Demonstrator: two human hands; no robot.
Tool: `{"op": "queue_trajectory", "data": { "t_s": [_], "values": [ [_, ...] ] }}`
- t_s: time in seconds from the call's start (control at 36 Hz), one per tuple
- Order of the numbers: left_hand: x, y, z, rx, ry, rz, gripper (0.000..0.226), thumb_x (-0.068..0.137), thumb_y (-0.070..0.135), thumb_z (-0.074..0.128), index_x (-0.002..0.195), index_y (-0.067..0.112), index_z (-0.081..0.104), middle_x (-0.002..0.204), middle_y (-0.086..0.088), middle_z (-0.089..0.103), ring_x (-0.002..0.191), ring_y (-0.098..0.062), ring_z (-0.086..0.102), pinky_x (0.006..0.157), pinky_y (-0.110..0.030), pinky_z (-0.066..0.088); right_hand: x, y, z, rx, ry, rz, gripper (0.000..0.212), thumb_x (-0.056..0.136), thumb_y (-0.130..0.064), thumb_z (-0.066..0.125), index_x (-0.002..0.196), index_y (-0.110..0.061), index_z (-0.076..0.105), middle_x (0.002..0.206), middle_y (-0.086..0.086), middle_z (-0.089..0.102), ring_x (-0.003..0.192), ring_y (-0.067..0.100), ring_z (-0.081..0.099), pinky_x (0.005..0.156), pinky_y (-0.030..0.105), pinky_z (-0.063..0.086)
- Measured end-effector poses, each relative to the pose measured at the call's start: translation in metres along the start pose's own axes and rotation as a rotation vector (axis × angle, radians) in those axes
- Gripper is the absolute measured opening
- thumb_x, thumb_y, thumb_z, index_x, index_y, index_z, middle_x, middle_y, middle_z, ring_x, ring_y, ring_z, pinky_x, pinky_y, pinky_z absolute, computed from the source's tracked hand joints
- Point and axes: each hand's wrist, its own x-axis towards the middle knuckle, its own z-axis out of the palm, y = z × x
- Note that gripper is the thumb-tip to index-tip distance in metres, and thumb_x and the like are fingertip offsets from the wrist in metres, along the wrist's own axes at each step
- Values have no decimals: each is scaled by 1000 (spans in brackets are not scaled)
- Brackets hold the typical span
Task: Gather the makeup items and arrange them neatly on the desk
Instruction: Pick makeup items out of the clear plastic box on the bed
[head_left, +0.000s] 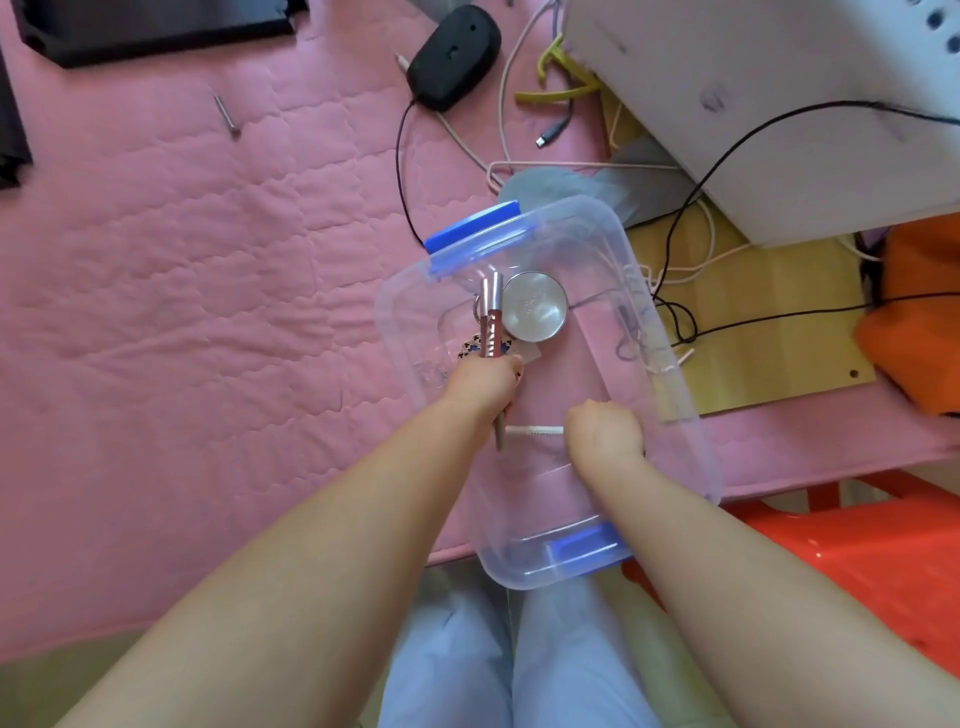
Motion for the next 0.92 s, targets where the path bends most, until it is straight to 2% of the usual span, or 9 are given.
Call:
{"op": "queue_trajectory", "data": {
  "t_s": [0.14,0.25,0.39,0.44,0.5,0.58,0.67,0.81,0.92],
  "values": [
    [2,-2,-3,17,-5,18,24,88,10,49,67,19,41,58,-2,40,49,-17,34,53,-27,30,2,-3,-3,-196,-128,-97,36,84,5,45,108,-9,67,105,6,68,94,29,67,69,33,56],
    [3,-3,-4,20,-3,25,26,89,10,50,66,20,41,56,0,39,46,-16,33,48,-24,31,4,-3,-10,-247,-219,-103,35,85,3,43,109,-9,66,108,5,67,94,28,67,59,32,49],
    [0,-4,-7,55,-15,10,23,90,13,50,69,17,43,57,-2,41,46,-17,36,48,-24,35,4,-4,-24,-109,-420,-64,32,89,-20,56,121,-17,60,124,-2,58,112,23,58,77,33,49],
    [-5,-3,-7,60,-44,-12,21,90,16,52,70,15,44,58,-3,41,47,-17,38,49,-25,37,1,-5,-32,-96,-550,-97,16,87,-30,58,98,-20,63,104,-5,60,103,25,59,74,33,45],
    [-11,-2,-5,58,-70,-21,21,91,18,53,71,14,46,57,-4,41,45,-16,38,48,-26,37,-3,-5,-38,-98,-640,-119,23,89,-30,54,70,-17,52,77,-4,52,87,26,54,75,31,45],
    [-22,2,-3,42,-80,-29,21,91,20,53,73,15,46,57,-3,41,45,-15,38,49,-26,41,-17,0,-47,-81,-695,-117,22,90,-24,49,70,-14,50,72,0,50,84,25,52,80,31,46],
    [-36,7,-5,25,-41,-34,22,91,20,53,72,14,45,57,-4,40,47,-16,37,50,-27,42,-34,11,-57,213,-638,-57,8,85,-18,51,81,-13,56,72,3,54,74,24,54,74,31,49],
    [-71,10,-10,52,11,38,27,91,20,52,67,13,43,53,-5,39,41,-16,36,39,-20,33,-66,25,-68,843,-365,136,11,87,-21,57,86,-10,55,58,4,55,43,16,46,41,16,35],
    [-107,5,-13,-34,36,93,27,90,16,53,65,15,44,53,-2,39,42,-14,32,39,-21,27,-99,33,-82,1105,-252,187,20,85,-31,60,79,-12,60,60,4,59,48,19,47,45,20,38]
  ]
}}
